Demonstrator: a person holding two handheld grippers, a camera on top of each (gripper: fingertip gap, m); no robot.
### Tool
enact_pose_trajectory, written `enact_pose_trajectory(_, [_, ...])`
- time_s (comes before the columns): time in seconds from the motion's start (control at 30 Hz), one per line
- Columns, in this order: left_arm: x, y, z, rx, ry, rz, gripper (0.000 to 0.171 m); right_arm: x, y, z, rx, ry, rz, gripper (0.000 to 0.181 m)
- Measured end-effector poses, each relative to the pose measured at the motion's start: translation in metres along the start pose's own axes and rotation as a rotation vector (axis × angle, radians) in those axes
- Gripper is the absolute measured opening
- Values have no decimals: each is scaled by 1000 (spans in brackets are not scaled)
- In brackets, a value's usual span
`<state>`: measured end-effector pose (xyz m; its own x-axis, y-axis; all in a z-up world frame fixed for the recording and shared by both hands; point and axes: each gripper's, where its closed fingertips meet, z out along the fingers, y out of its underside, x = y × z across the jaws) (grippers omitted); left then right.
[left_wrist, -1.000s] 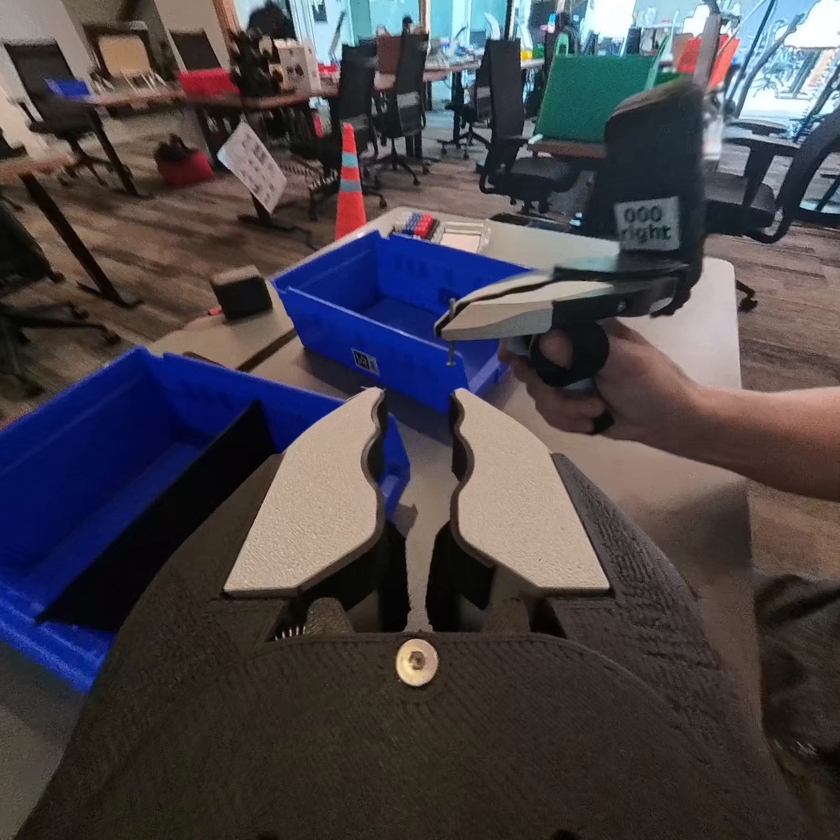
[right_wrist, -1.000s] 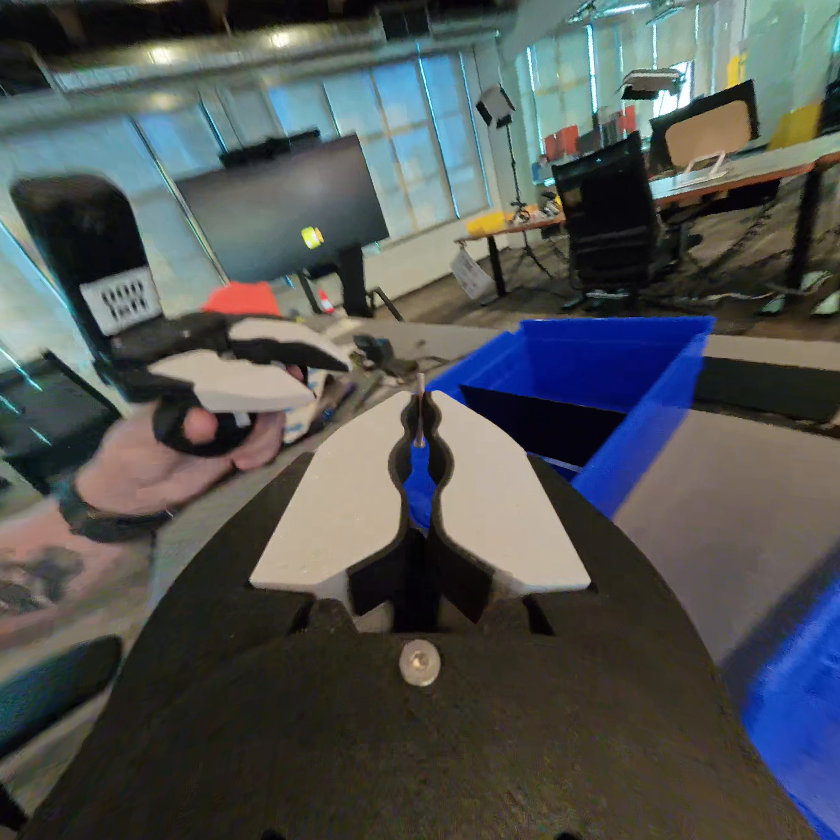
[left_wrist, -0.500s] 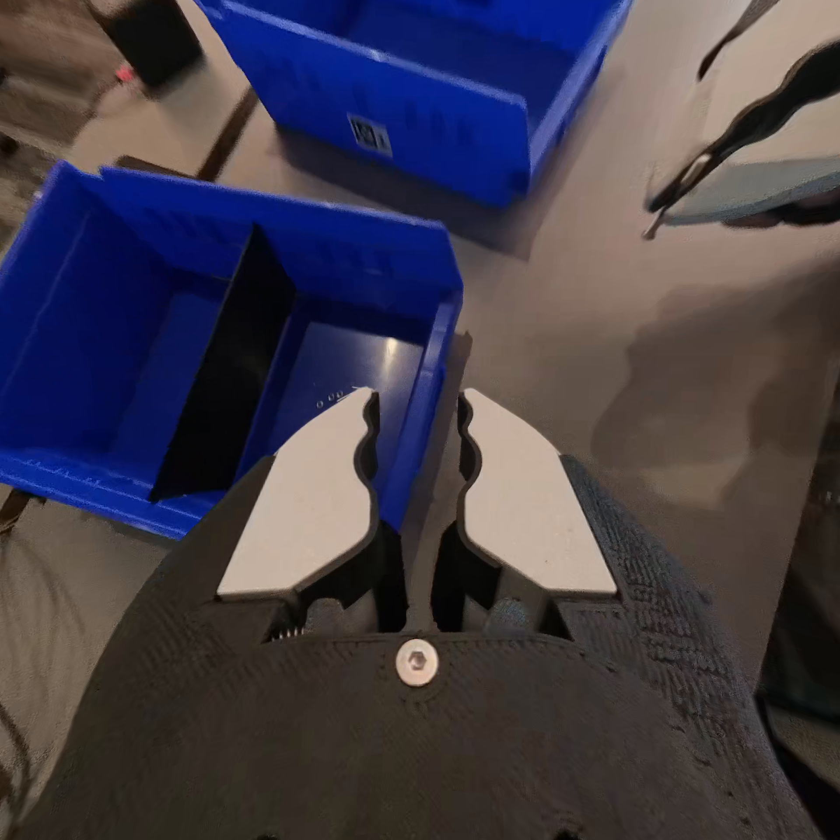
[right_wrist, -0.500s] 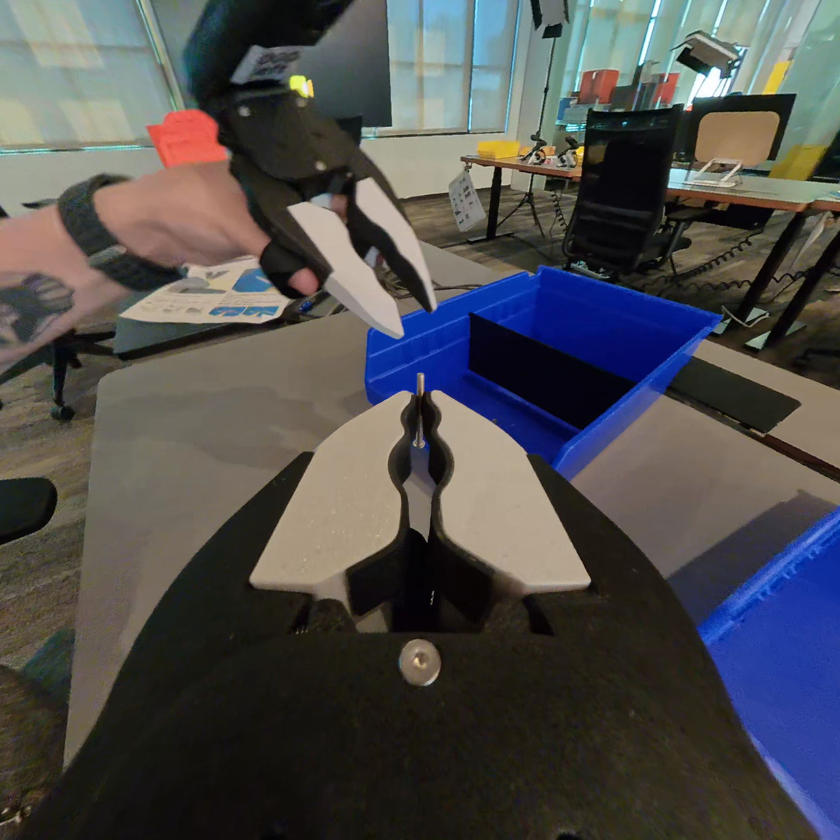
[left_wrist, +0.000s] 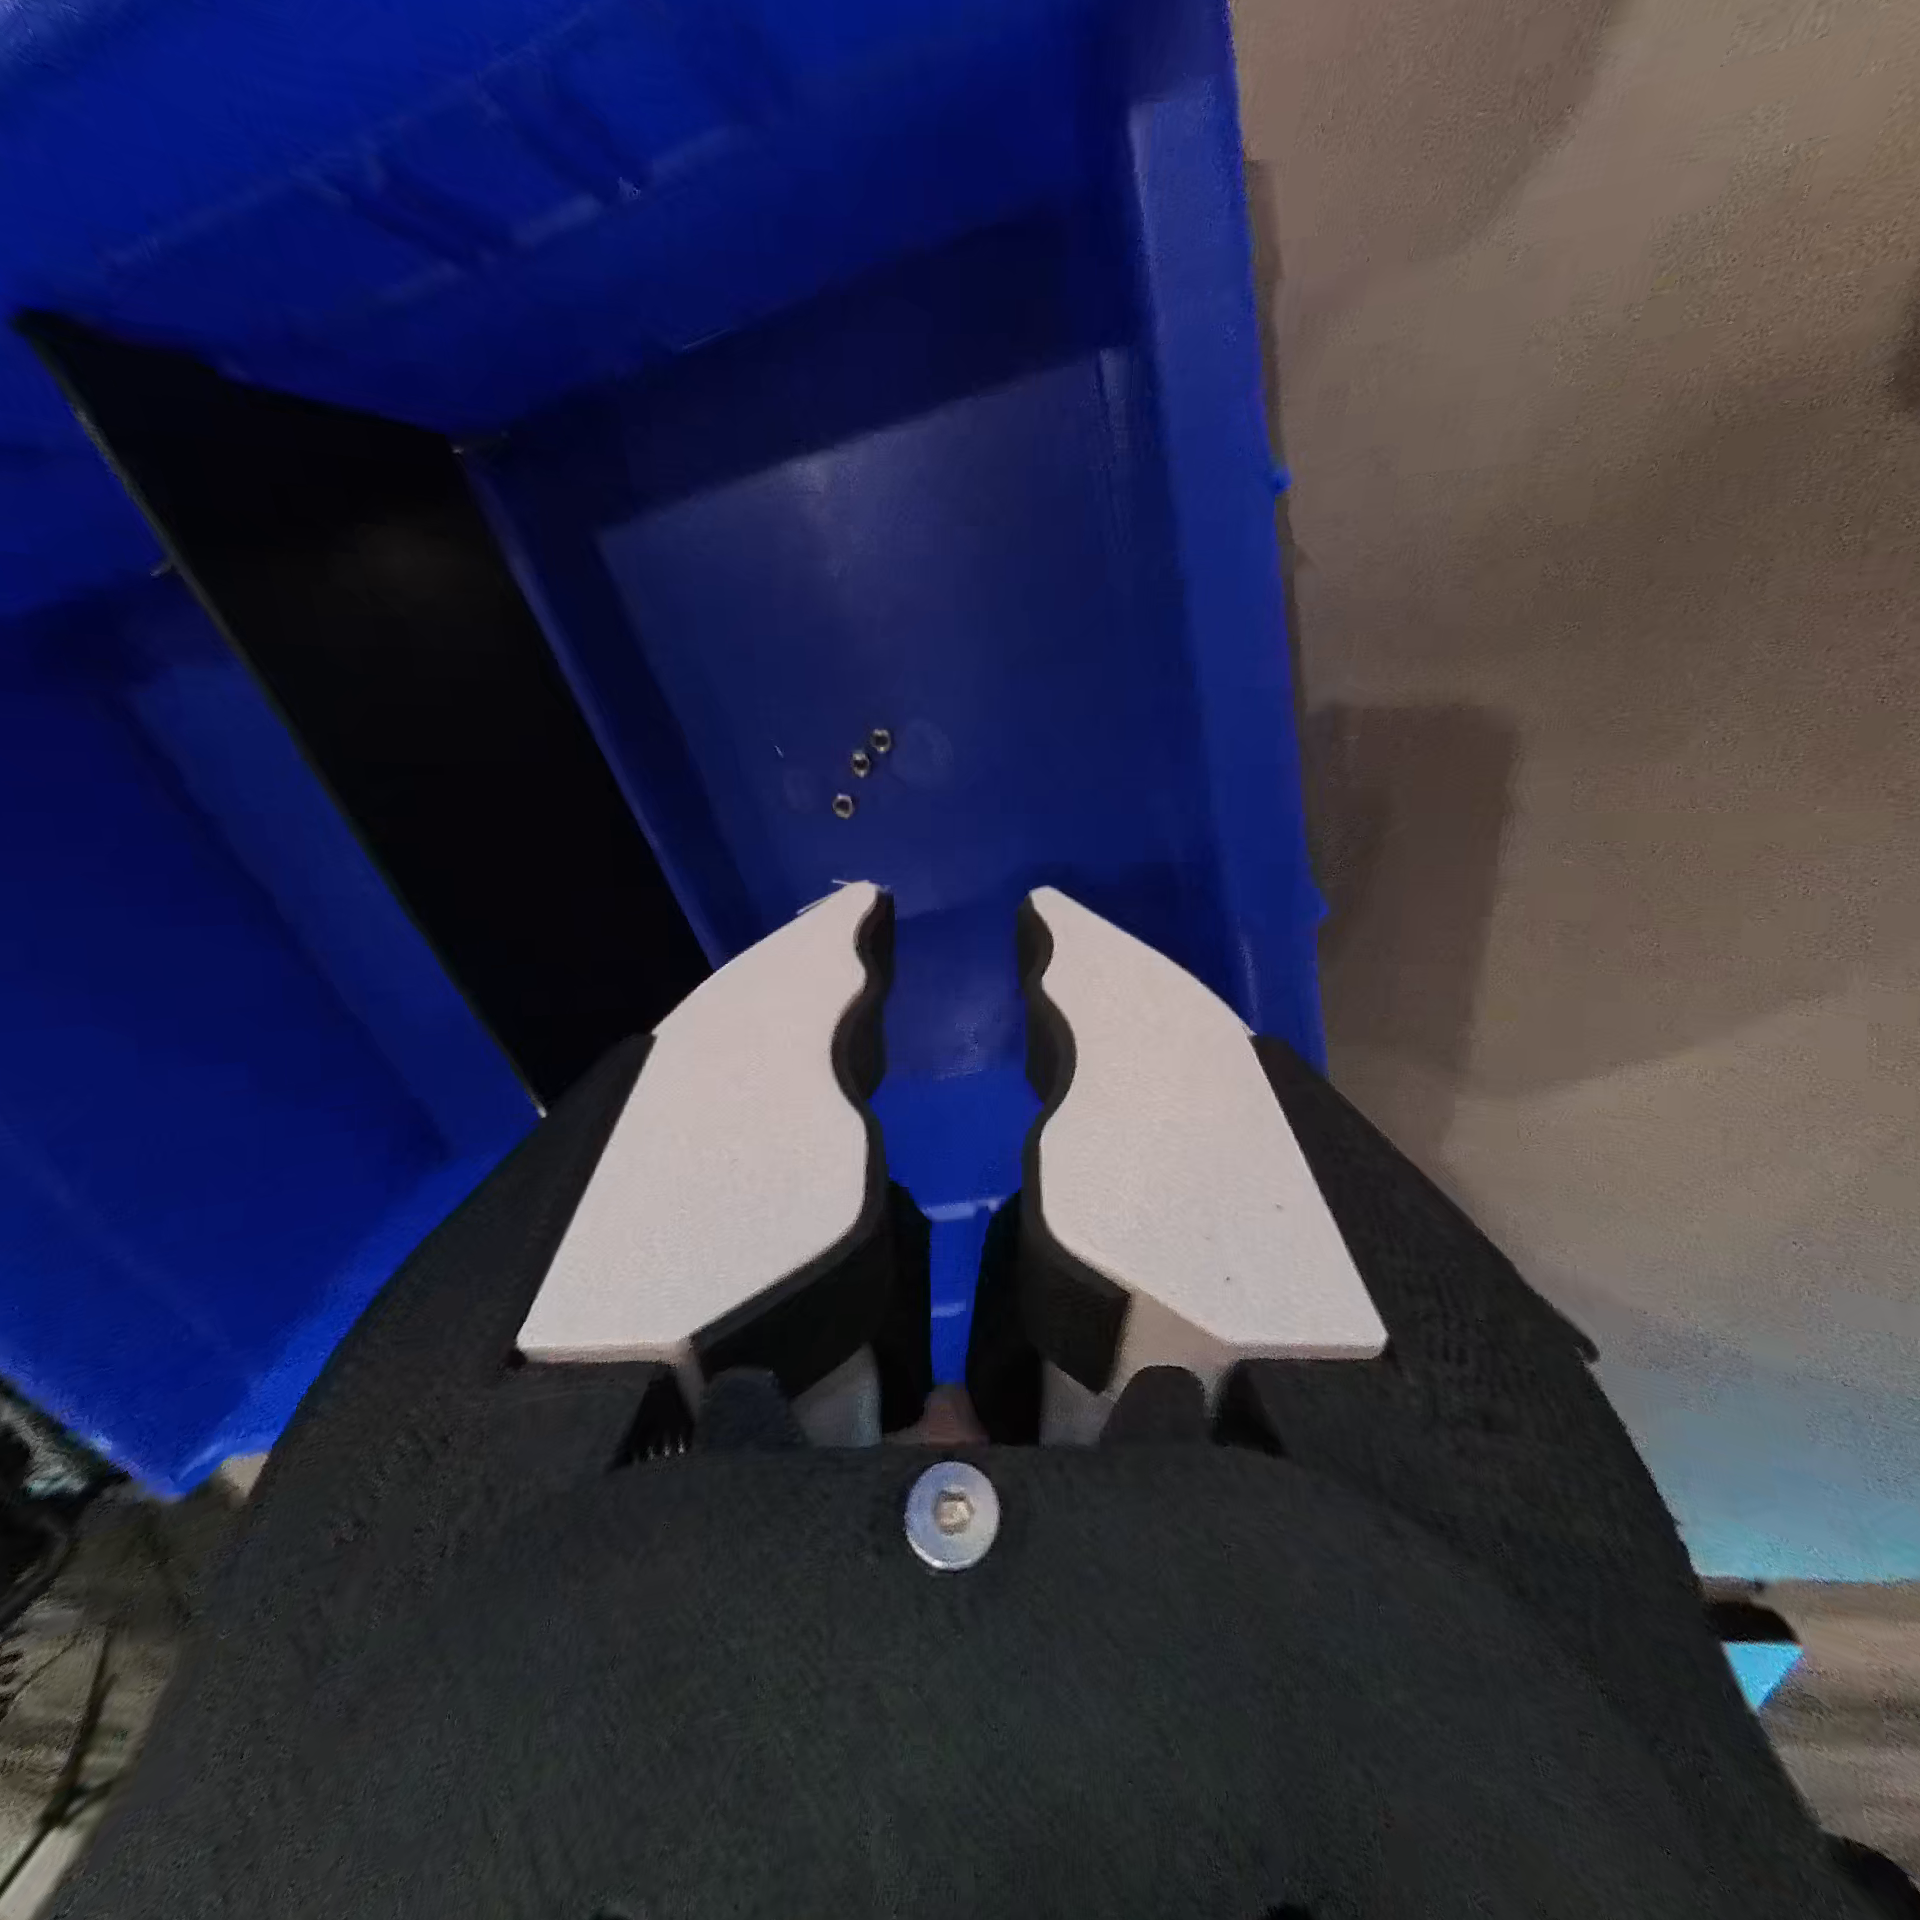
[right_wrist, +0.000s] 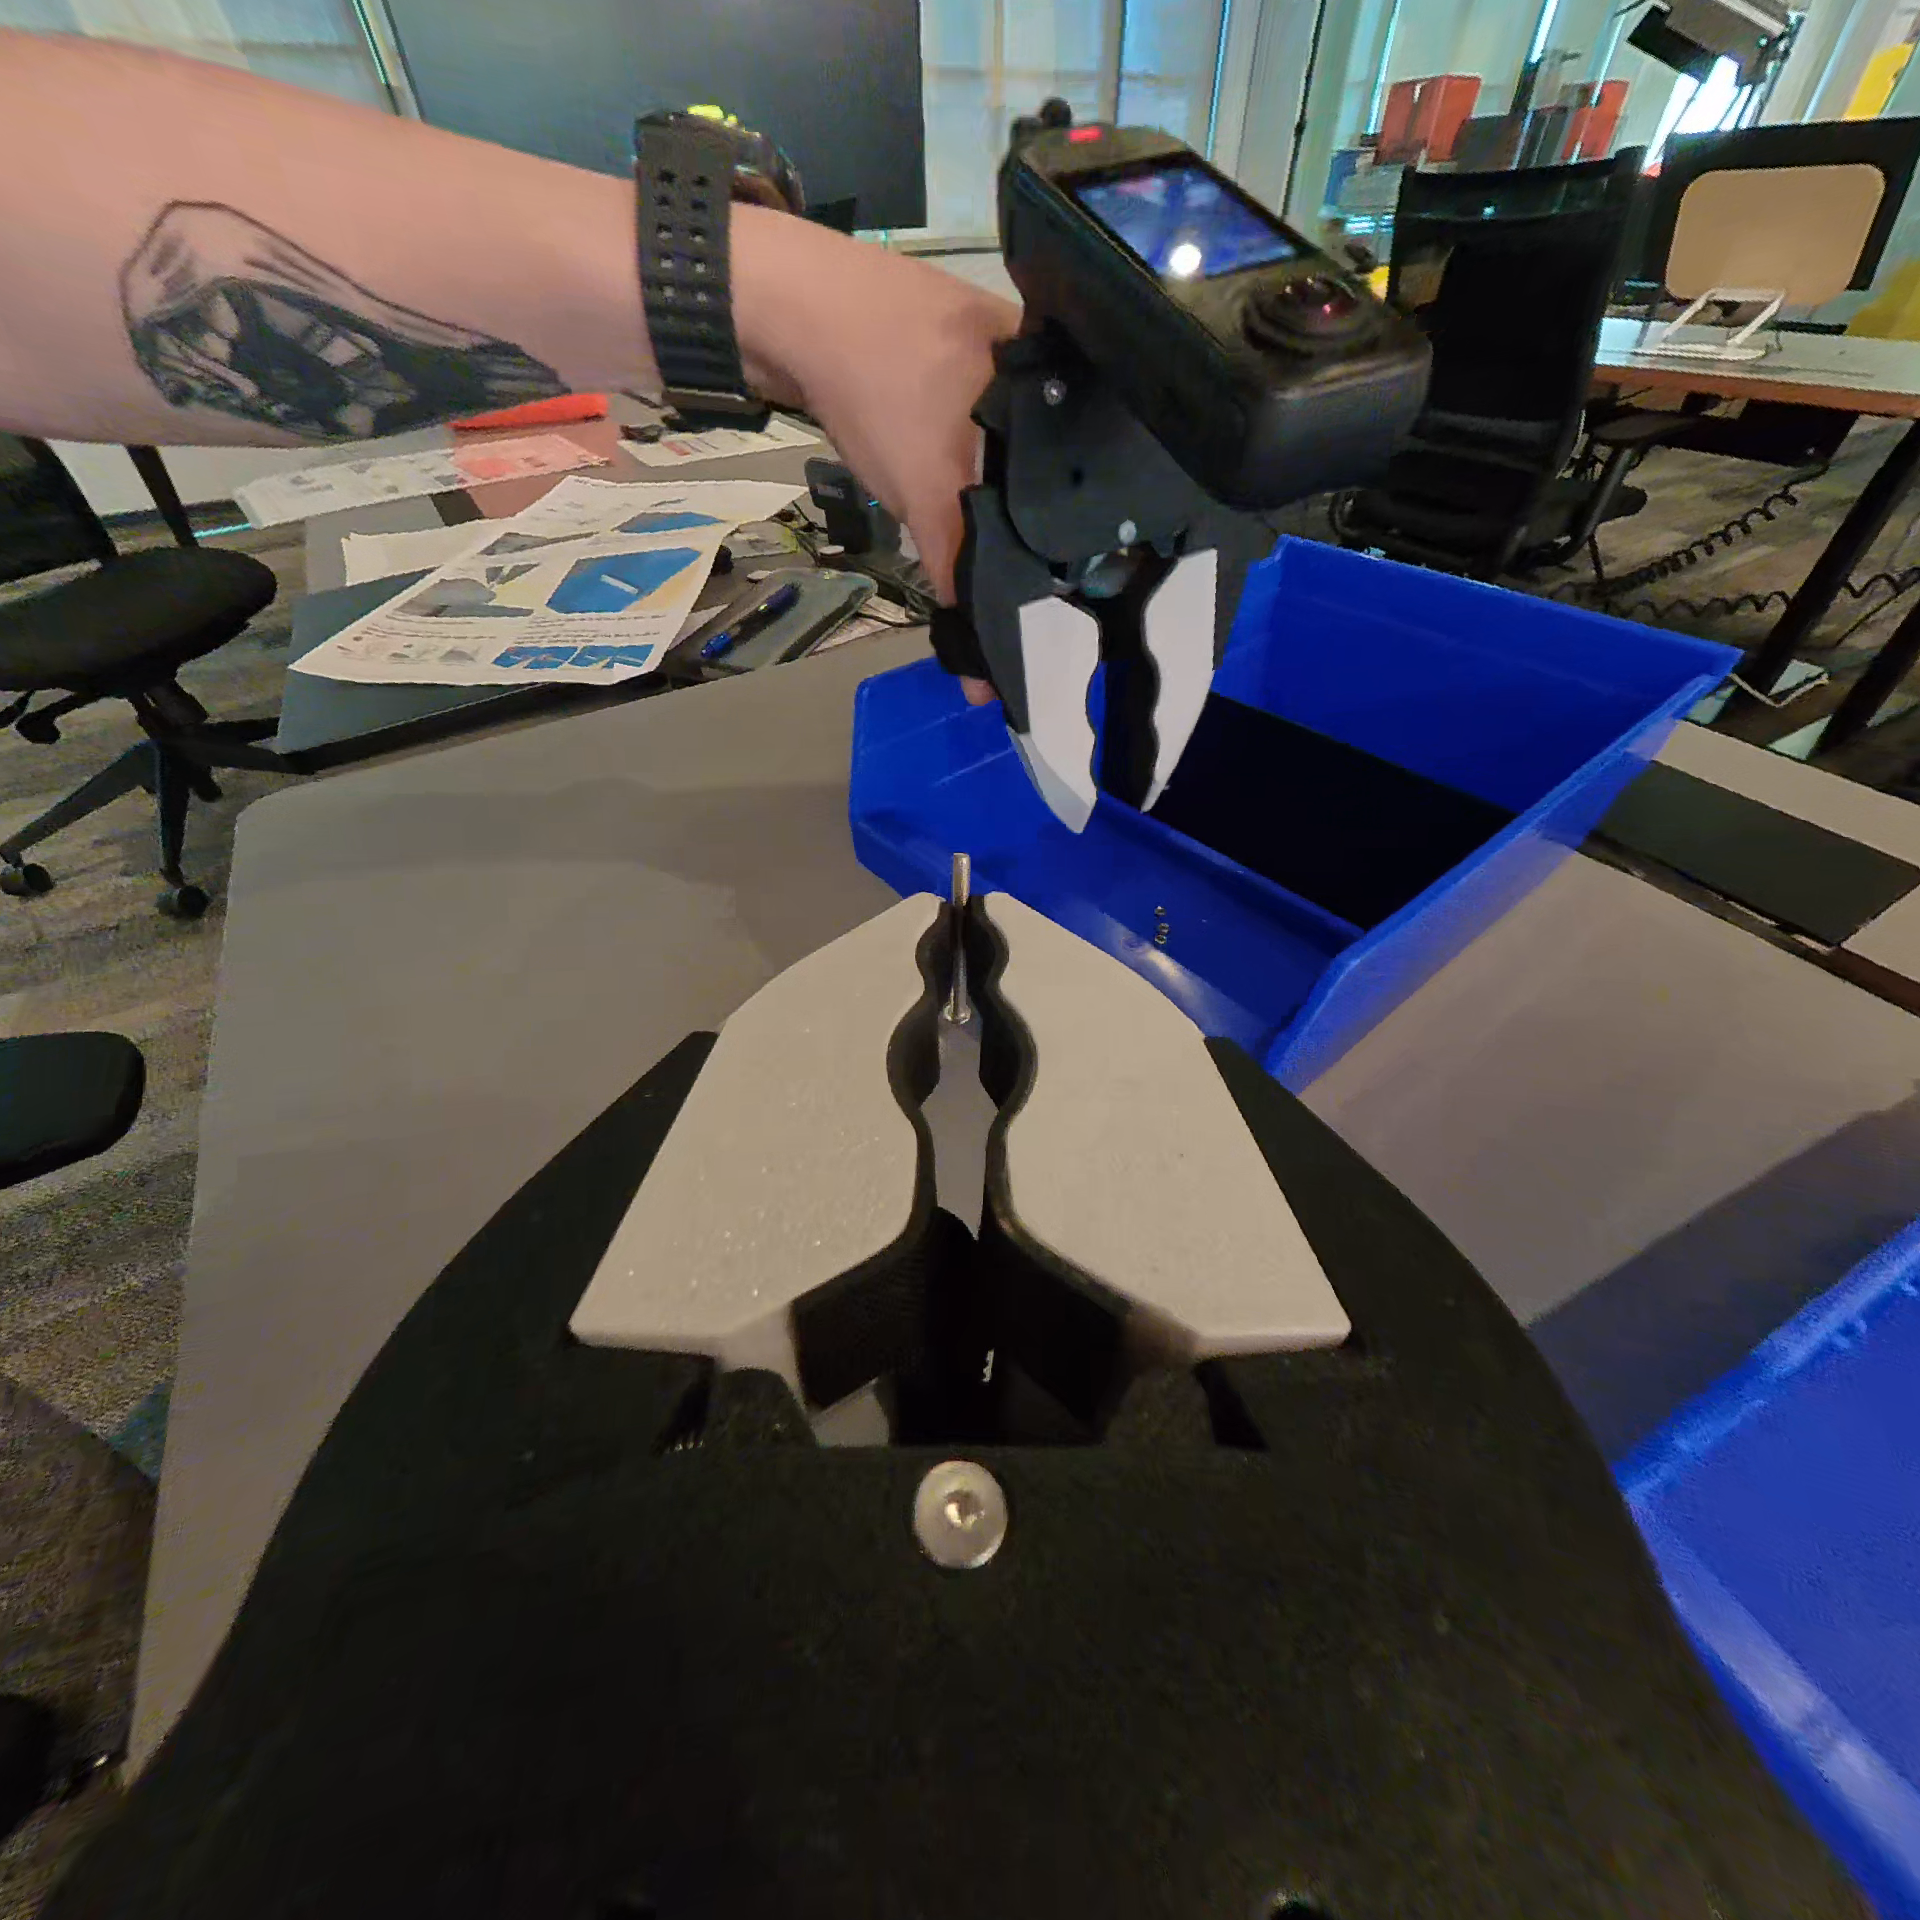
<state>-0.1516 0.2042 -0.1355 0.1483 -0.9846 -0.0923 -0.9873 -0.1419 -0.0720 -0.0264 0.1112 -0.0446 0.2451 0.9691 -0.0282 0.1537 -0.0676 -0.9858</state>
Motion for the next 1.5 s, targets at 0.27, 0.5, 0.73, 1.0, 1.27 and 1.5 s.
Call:
enact_pose_trajectory(0.27, [-7, -15, 34, -16, 58, 57, 21, 12, 3, -5, 14, 2, 34, 2])
enact_pose_trajectory(0.5, [-15, -15, 49, -37, 69, 74, 24, 18, 1, -8, 30, 5, 41, 2])
enact_pose_trajectory(0.73, [-17, -14, 54, -39, 68, 83, 21, 20, 0, -8, 37, -1, 48, 2])
enact_pose_trajectory(1.0, [-18, -10, 62, -73, 67, 108, 17, 19, -3, -9, 47, -1, 41, 2])
enact_pose_trajectory(1.27, [-19, -9, 62, -56, 72, 100, 15, 18, -3, -8, 53, -8, 43, 2])
enact_pose_trajectory(1.5, [-19, -15, 63, -7, 61, 99, 1, 20, -3, -9, 54, 0, 42, 2])
